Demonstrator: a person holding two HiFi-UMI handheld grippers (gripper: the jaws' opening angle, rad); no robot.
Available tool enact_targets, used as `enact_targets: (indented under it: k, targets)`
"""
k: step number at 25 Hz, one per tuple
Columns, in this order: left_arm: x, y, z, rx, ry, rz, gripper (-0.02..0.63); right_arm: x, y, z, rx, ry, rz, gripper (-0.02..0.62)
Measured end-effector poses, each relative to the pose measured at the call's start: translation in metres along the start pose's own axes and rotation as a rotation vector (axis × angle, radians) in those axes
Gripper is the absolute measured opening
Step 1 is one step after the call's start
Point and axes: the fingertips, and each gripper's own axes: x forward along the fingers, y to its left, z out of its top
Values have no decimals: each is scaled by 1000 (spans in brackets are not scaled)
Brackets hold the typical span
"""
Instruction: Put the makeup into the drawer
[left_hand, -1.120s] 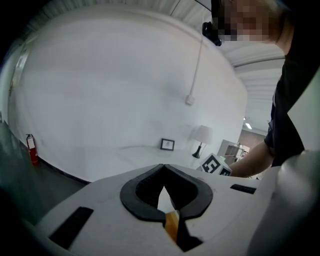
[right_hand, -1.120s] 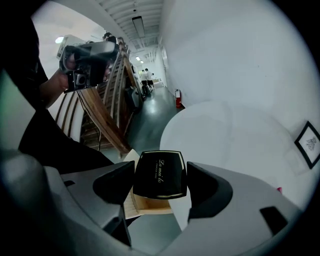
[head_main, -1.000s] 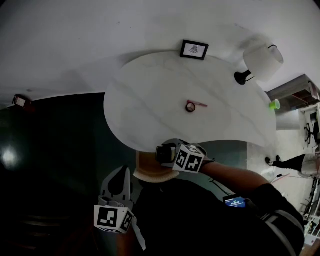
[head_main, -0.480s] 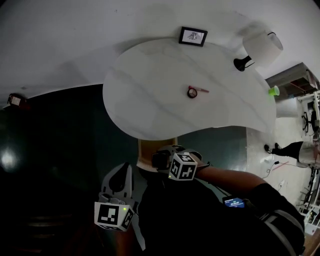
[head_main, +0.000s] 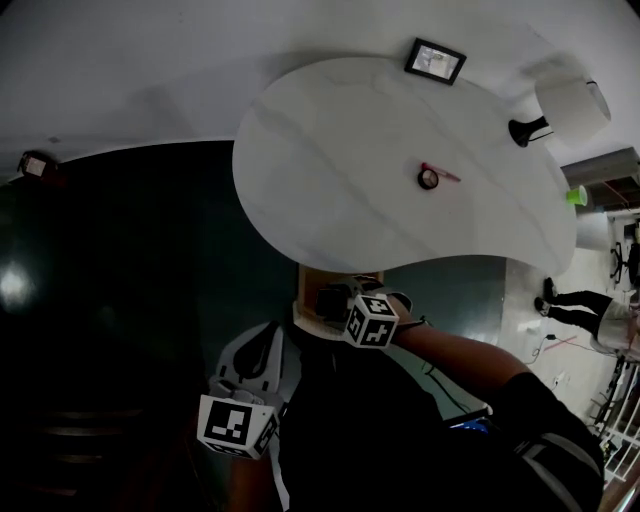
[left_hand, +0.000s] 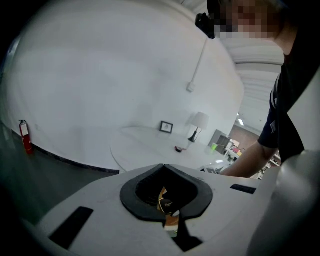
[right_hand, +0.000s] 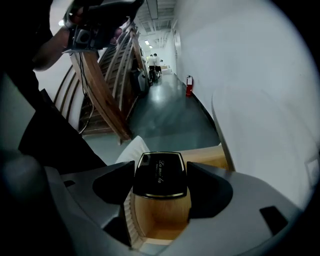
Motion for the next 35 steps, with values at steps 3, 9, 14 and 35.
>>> enact_targets:
  k: [3,9,14,35]
  targets:
    - [6,7,-14,-16,6,-4,11,24,-2,-6,-23,23,10,288]
    - [14,12,-35,-51,39,-24,11,52,-12,-19,-23,54,17,288]
    - [14,24,-49,-70,54,-16,11,77,-17,-31,-8,81,31,288]
    - [10,16,-83,-89,82,-2,11,141,-20,-68,64,155,63,288]
